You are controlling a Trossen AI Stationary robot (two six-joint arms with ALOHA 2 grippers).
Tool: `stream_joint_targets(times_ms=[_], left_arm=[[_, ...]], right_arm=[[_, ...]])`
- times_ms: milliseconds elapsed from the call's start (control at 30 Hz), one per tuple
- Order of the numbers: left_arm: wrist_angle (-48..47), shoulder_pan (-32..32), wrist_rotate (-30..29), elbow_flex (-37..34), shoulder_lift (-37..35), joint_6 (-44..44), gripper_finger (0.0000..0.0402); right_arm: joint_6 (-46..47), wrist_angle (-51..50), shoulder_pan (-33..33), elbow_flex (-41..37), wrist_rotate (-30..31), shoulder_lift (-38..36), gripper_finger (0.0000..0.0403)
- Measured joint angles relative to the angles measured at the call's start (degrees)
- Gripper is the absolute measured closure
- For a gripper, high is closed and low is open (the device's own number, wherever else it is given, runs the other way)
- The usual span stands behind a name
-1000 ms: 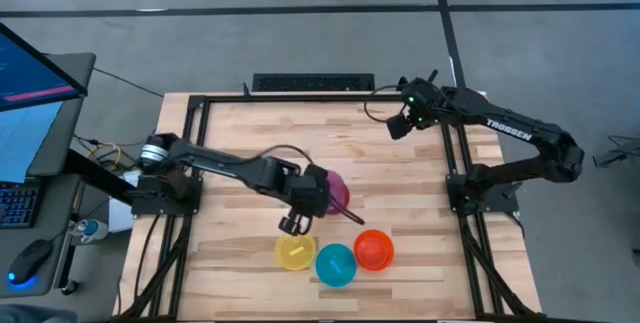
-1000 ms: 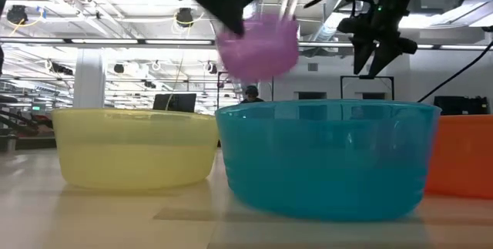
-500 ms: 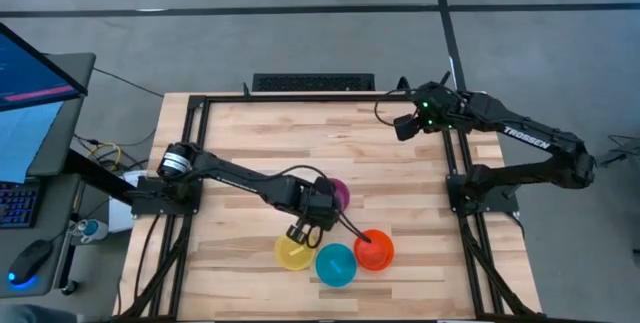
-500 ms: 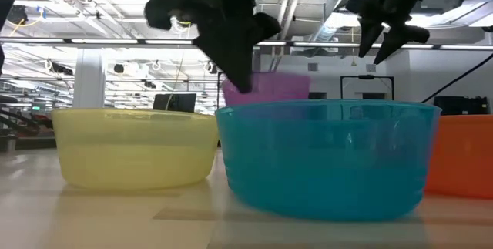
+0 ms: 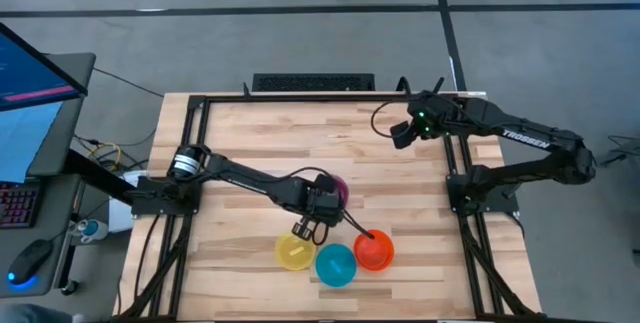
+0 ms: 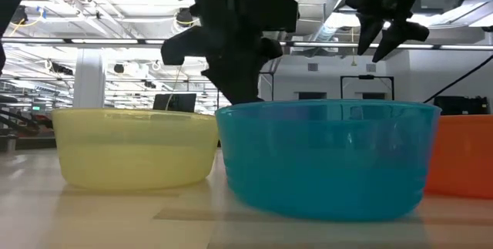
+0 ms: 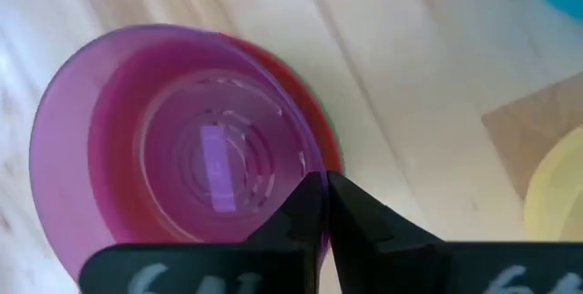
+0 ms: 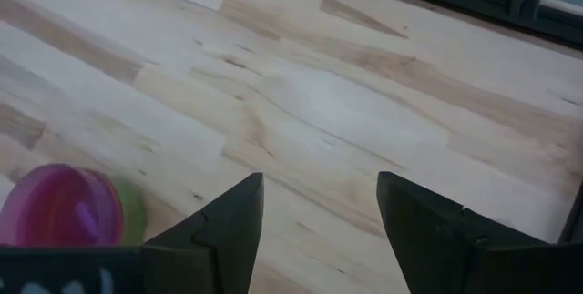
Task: Nest bowls inside each other
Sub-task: Stack the purple bowl on top of the pink bowl, then stack the yellow bowl on top of the purple bowl
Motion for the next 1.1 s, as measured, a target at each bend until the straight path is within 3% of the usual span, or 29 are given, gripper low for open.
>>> stream_joint_targets(times_ms=[267, 467, 633, 733, 900, 1000, 1100], left_arm=[[-2.0, 0.0, 5.2, 1.6, -0.2, -3.3, 0.0332], [-6.8, -0.4, 4.6, 1.5, -0.9, -6.6, 0.0275], [-9.3, -1.9, 5.6, 0.7, -6.0, -12.4, 0.0247], [-3.5, -4.1, 2.4, -4.2, -12.0, -17.0, 0.0248], [3.6, -8.9, 1.4, -19.3, -22.6, -28.5, 0.0257], [6.9, -12.1, 1.4, -26.0, -26.2, -35.0, 0.0255], [7.3, -12.9, 0.9, -27.7, -26.8, -38.0, 0.0246]], right_arm=[[-0.3, 0.0, -0.3, 0.0, 1.8, 0.0, 0.0163], [-1.6, 0.0, -2.2, 0.0, 1.8, 0.0, 0.0163], [-2.6, -0.9, -3.0, 0.0, 1.7, -0.1, 0.0163], [-2.6, -1.6, -2.9, 0.0, 1.7, -0.1, 0.0163], [-0.7, -1.7, -0.9, 0.0, 1.6, -0.3, 0.0163], [0.9, -1.2, 0.5, 0.0, 1.6, -0.5, 0.0163], [2.4, -0.1, 1.8, 0.0, 1.8, -0.5, 0.0163]])
